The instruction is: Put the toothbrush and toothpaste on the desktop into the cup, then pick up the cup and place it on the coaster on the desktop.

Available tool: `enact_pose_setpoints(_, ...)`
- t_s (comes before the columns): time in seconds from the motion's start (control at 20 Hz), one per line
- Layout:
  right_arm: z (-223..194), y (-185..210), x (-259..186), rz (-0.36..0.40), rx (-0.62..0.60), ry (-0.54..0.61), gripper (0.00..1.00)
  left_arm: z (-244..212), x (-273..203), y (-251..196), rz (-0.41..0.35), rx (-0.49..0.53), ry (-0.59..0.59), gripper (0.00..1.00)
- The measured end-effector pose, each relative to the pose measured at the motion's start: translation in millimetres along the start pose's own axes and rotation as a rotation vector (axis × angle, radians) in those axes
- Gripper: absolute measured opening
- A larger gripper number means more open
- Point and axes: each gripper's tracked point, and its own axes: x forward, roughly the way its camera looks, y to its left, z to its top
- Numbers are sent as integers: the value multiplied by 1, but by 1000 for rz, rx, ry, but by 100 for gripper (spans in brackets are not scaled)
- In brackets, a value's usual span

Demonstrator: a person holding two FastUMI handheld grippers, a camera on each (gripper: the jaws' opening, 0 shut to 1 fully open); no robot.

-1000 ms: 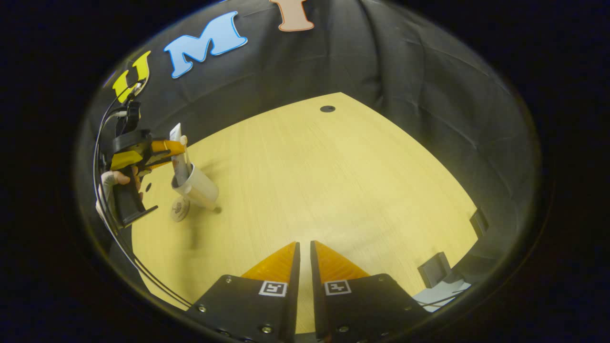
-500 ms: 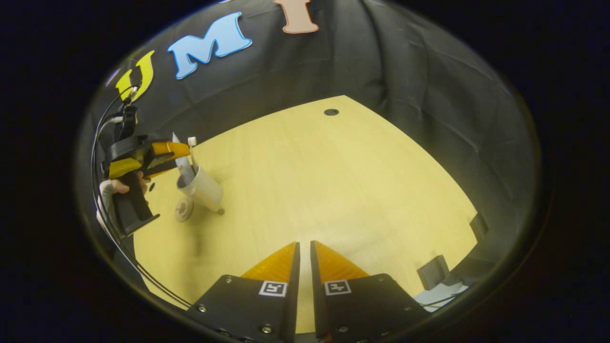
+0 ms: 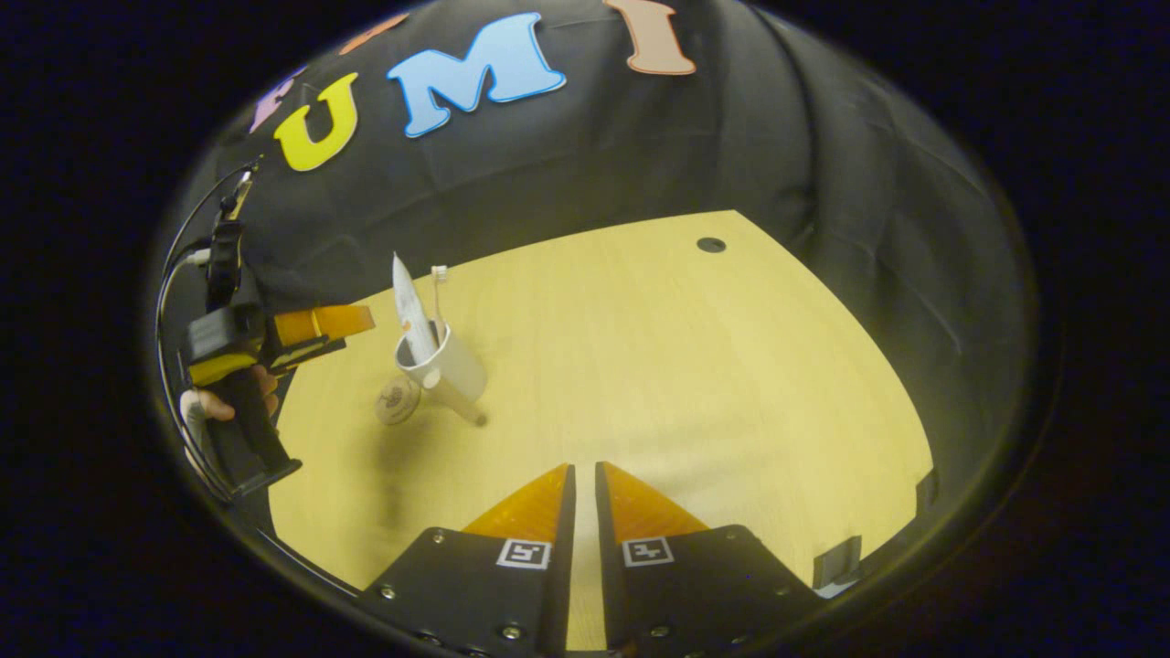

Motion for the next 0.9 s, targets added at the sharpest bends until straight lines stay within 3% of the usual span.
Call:
enact_pose_setpoints(0.1,13,8,5,28,-46,-3,14,-11,-15,17,19,-7,13,82)
enact_pose_setpoints(0.2,21,19,11,53,-84,13,25,-22,-31,35,37,-14,23,84)
enact_pose_setpoints(0.45,32,52,26,133,-144,87,26,-45,-66,69,80,-30,32,84)
enact_pose_setpoints(0.9,47,101,63,178,-341,209,26,-84,-117,108,126,-91,68,82)
